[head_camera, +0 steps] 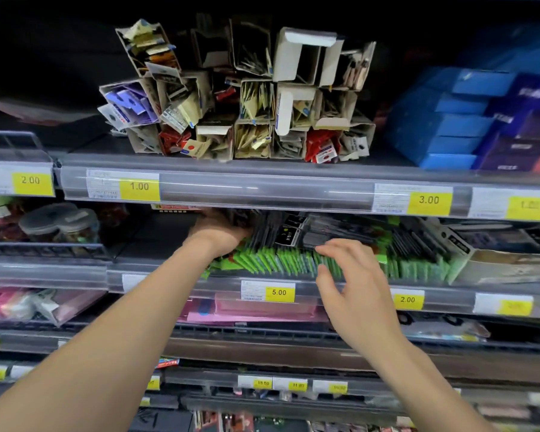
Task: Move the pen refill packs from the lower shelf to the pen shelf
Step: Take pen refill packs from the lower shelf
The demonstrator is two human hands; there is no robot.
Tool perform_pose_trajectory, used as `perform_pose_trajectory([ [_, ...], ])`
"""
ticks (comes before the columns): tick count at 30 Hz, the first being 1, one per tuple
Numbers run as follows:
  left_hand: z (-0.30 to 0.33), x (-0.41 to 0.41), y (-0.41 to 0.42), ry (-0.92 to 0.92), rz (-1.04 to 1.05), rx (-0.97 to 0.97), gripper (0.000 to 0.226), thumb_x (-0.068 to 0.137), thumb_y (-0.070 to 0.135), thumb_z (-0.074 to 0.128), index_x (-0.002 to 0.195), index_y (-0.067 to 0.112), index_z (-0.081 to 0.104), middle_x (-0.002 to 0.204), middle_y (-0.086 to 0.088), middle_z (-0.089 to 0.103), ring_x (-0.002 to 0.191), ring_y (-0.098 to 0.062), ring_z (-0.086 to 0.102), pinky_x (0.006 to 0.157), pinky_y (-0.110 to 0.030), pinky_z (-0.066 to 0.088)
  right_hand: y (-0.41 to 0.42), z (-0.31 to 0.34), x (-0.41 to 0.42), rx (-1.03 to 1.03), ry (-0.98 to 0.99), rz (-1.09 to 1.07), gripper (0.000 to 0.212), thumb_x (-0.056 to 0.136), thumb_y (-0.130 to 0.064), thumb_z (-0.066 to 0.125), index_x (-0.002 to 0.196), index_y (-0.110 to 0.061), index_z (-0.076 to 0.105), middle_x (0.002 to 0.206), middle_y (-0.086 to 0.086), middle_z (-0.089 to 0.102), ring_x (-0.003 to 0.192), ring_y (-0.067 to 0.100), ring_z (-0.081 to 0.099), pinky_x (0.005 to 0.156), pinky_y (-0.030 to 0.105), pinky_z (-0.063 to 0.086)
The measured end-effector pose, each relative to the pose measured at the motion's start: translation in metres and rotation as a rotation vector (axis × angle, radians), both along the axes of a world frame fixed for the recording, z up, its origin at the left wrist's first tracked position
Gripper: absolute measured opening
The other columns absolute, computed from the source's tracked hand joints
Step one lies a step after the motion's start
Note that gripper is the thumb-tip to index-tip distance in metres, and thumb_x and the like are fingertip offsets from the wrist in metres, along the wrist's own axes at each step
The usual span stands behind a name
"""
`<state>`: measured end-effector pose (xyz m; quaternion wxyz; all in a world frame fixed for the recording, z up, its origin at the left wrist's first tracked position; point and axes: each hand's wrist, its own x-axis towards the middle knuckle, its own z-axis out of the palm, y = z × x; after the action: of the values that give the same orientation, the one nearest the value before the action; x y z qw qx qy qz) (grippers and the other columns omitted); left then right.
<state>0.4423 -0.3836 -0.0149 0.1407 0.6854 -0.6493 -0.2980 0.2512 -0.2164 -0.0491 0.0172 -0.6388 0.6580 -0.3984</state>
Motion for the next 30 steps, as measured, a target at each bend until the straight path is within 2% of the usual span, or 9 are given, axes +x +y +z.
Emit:
perform_pose_trajectory([
  [3, 0.000, -0.002, -0.001, -0.012, -0.023, 0.028, 0.047, 0.103, 0.033, 0.059, 0.142, 0.007, 0.058, 0.141, -0.015, 0.064, 0.128, -0.031, 0.061, 0.095, -0.026, 0.051, -0.002, 0.000, -0.004, -0.039, 0.028, -0.013, 0.029, 0.097, -0.016, 0.061, 0.125, -0.014, 0.067, 0.122, -0.005, 0.057, 0.120, 0.008, 0.045, 0.102, 0.001, 0.019],
  [6, -0.002, 0.009, 0.005, 0.020, -0.087, 0.086, 0.013, 0.099, 0.020, 0.065, 0.087, 0.022, 0.068, 0.089, 0.000, 0.063, 0.077, -0.020, 0.057, 0.050, -0.014, 0.044, -0.011, 0.009, -0.023, 0.012, 0.075, -0.104, 0.038, 0.099, -0.025, 0.057, 0.135, -0.014, 0.060, 0.125, 0.002, 0.058, 0.122, 0.020, 0.047, 0.104, 0.026, 0.038],
  [9, 0.004, 0.010, 0.020, 0.011, -0.059, 0.121, 0.046, 0.097, 0.051, 0.065, 0.133, 0.023, 0.067, 0.142, -0.007, 0.062, 0.122, -0.026, 0.061, 0.098, -0.033, 0.053, -0.030, 0.026, -0.046, 0.277, 0.230, -0.196, 0.062, 0.098, -0.056, 0.048, 0.152, -0.025, 0.039, 0.155, 0.007, 0.042, 0.142, 0.033, 0.035, 0.113, 0.045, 0.035],
  [11, 0.001, 0.002, 0.029, -0.150, -0.003, -0.053, 0.078, 0.094, 0.066, 0.058, 0.155, 0.018, 0.046, 0.165, -0.018, 0.039, 0.153, -0.039, 0.030, 0.125, -0.052, 0.027, -0.044, 0.036, -0.061, 0.487, 0.275, -0.165, 0.080, 0.090, -0.080, 0.035, 0.157, -0.039, 0.020, 0.169, -0.005, 0.016, 0.154, 0.027, 0.015, 0.122, 0.049, 0.023],
  [14, -0.001, -0.021, 0.061, -0.119, 0.028, -0.487, 0.052, 0.094, 0.048, 0.062, 0.126, 0.007, 0.060, 0.126, -0.030, 0.060, 0.130, -0.045, 0.046, 0.108, -0.053, 0.043, -0.055, 0.037, -0.078, 0.664, 0.280, -0.094, 0.093, 0.076, -0.097, 0.028, 0.156, -0.053, 0.007, 0.171, -0.014, 0.003, 0.156, 0.022, 0.010, 0.123, 0.049, 0.021],
  [16, -0.004, -0.041, 0.088, 0.094, -0.026, -0.603, 0.024, 0.094, 0.032, 0.065, 0.105, 0.011, 0.060, 0.098, -0.013, 0.059, 0.099, -0.037, 0.055, 0.085, -0.043, 0.048, -0.057, 0.035, -0.083, 0.665, 0.312, -0.081, 0.085, 0.080, -0.093, 0.029, 0.155, -0.055, 0.012, 0.170, -0.012, 0.013, 0.153, 0.022, 0.022, 0.120, 0.047, 0.028],
  [19, -0.013, -0.078, 0.126, 0.572, -0.086, -0.238, 0.012, 0.097, 0.017, 0.063, 0.107, 0.015, 0.068, 0.092, 0.001, 0.070, 0.078, -0.018, 0.066, 0.071, -0.033, 0.050, -0.053, 0.028, -0.083, 0.557, 0.437, -0.108, 0.067, 0.092, -0.080, 0.029, 0.153, -0.055, 0.023, 0.165, -0.006, 0.032, 0.148, 0.026, 0.034, 0.117, 0.048, 0.034],
  [23, -0.019, -0.111, 0.146, 1.024, -0.002, 0.313, 0.021, 0.109, 0.026, 0.054, 0.116, 0.012, 0.068, 0.104, -0.012, 0.080, 0.095, -0.022, 0.079, 0.079, -0.031, 0.065, -0.037, 0.029, -0.069, 0.329, 0.571, -0.103, 0.051, 0.099, -0.065, 0.038, 0.146, -0.048, 0.045, 0.135, 0.002, 0.066, 0.120, 0.034, 0.061, 0.093, 0.044, 0.049],
  [30, -0.015, -0.126, 0.143, 1.327, 0.116, 0.373, 0.039, 0.110, 0.040, 0.049, 0.110, 0.012, 0.075, 0.092, -0.016, 0.081, 0.078, -0.023, 0.078, 0.063, -0.034, 0.063, -0.006, 0.025, -0.053, 0.255, 0.386, 0.027, 0.063, 0.093, -0.048, 0.022, 0.141, -0.032, 0.058, 0.128, -0.004, 0.067, 0.107, 0.030, 0.054, 0.094, 0.045, 0.046],
])
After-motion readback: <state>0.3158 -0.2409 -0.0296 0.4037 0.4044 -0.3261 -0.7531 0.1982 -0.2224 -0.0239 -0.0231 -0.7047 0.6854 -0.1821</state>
